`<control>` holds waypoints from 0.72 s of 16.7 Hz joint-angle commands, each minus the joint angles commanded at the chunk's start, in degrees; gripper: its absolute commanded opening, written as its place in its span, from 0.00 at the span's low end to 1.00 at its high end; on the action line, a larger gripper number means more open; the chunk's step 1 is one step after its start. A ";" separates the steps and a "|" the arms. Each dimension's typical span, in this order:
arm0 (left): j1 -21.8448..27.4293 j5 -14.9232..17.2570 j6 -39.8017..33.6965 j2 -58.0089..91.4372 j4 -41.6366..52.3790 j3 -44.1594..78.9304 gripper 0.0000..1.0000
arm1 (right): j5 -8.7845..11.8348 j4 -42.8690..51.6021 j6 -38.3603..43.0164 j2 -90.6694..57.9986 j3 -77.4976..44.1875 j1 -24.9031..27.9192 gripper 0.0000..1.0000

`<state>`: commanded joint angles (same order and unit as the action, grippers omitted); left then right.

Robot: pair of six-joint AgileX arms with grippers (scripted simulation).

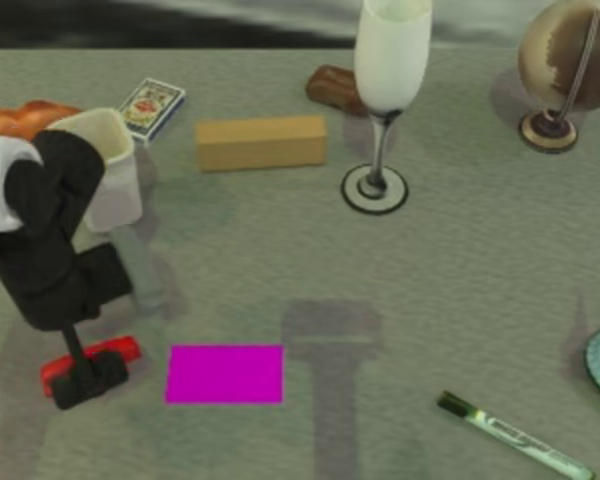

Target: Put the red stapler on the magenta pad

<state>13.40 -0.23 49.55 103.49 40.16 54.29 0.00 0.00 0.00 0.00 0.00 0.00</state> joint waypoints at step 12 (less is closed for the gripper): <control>-0.03 0.01 0.06 1.57 -3.08 -1.84 0.55 | 0.00 0.00 0.00 0.00 0.00 0.00 1.00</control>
<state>13.38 -0.22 49.62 105.06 37.08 52.45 0.00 0.00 0.00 0.00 0.00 0.00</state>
